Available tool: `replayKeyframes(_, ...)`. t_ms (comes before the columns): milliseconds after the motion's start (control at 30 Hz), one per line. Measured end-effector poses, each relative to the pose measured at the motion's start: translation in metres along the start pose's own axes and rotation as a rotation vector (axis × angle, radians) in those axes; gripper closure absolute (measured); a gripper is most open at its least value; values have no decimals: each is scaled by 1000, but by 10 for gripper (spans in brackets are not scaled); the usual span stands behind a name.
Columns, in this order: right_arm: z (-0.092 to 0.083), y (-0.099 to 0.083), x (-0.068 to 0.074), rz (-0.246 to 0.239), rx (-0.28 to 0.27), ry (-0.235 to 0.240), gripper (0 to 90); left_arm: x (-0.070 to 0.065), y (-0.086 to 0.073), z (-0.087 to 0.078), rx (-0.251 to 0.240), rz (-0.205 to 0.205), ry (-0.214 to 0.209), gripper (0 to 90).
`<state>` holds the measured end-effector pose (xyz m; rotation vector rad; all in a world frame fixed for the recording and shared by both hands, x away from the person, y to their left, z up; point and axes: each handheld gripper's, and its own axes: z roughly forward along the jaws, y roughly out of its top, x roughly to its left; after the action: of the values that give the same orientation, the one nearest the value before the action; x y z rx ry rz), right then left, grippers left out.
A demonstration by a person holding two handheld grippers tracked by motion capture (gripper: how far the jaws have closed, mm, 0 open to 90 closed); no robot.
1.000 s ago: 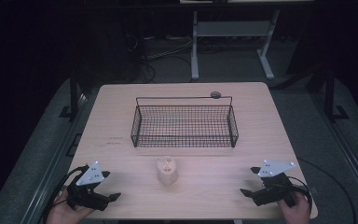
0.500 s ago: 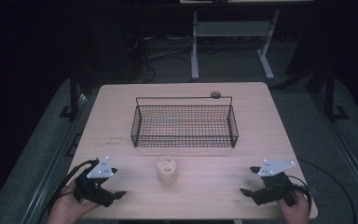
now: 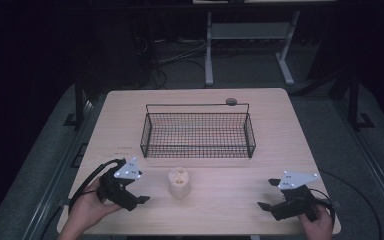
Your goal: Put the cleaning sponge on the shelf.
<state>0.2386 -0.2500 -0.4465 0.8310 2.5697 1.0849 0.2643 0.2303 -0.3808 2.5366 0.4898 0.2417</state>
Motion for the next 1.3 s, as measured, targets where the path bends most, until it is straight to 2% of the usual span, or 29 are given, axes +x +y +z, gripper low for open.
replayKeyframes(167,0,1,3,0,3,2,143,2,9,4,23,23,-9,181)
replayKeyframes(767,0,1,3,-6,-12,6,143,9,41,20,46,65,-42,181)
replayKeyframes(1300,-1,1,2,-3,-24,10,142,11,57,34,63,78,-79,179)
